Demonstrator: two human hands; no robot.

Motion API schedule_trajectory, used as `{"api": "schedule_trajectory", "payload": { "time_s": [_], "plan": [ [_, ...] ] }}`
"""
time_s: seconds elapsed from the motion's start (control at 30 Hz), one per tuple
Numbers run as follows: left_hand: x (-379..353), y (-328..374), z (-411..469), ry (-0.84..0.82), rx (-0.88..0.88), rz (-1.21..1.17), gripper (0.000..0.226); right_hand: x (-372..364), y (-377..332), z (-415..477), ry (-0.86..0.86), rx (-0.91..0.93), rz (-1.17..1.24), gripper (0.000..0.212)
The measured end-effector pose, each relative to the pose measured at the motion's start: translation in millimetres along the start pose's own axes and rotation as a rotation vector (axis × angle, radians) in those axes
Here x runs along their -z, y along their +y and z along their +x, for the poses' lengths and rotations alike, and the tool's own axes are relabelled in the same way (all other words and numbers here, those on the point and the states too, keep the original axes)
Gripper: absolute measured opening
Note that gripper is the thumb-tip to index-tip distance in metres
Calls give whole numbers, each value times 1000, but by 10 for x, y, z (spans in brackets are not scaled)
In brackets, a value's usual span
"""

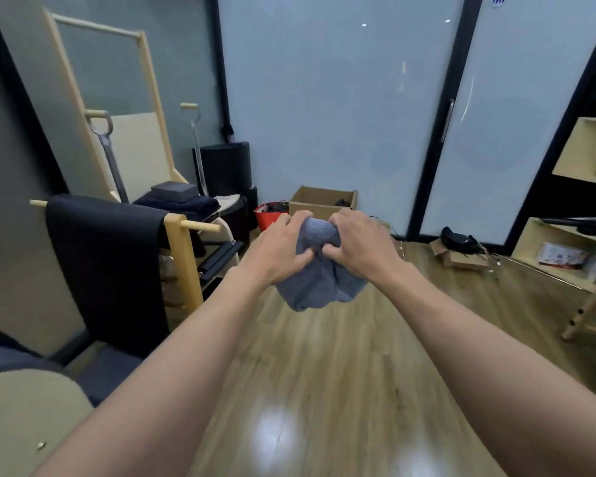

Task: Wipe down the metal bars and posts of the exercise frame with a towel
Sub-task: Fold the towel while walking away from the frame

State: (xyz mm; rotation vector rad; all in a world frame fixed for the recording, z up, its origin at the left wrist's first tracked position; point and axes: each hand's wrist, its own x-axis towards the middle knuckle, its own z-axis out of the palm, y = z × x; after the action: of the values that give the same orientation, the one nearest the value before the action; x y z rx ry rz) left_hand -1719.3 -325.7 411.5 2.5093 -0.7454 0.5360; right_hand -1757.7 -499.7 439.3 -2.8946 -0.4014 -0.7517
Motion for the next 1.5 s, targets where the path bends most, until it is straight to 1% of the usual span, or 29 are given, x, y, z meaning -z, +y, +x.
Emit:
{"api": "schedule_trajectory", "payload": {
  "time_s": [0.13,0.3,0.43,0.57,0.73,0.8,0.9,0.97,1.07,1.17,1.3,1.4,1.5],
  "plan": [
    [-260,-605,1012,-28,39,-16,63,-466,457,966,-3,-54,10,27],
    [-714,-1157,2178,-47,57,3,59,-1137,1122,2098,-12,-108,41,34],
    [-1162,-1721,3063,-26,74,40,56,-1814,1658,2973,-7,-75,63,34],
    [-1564,-2311,3940,-42,143,55,58,-2386,2153,3935,-51,-5,90,31],
    [-1897,-3149,4917,-18,226,48,62,-3061,2535,5183,-75,73,134,31],
    [-2008,-3542,5286,-16,261,39,68,-3398,2645,5677,-89,86,159,29],
    [-2238,-4175,5830,-36,287,-31,88,-3935,2812,6427,-85,93,185,22],
    [-2395,-4596,6188,-67,286,-69,96,-4263,2907,6889,-110,84,200,21],
    [-2555,-5187,6755,-91,298,-83,90,-4667,3033,7574,-154,87,198,20],
    [-2699,-5739,7409,-60,330,-142,81,-5051,3212,8349,-171,76,215,23],
    [-2940,-6470,8196,-63,396,-161,77,-5693,3461,9345,-240,8,322,28],
    [-3127,-7042,8665,-30,439,-165,75,-6225,3562,10049,-253,62,370,30],
    [-3273,-7628,9082,10,547,-189,71,-6755,3593,10788,-309,122,428,29]
  ]
}}
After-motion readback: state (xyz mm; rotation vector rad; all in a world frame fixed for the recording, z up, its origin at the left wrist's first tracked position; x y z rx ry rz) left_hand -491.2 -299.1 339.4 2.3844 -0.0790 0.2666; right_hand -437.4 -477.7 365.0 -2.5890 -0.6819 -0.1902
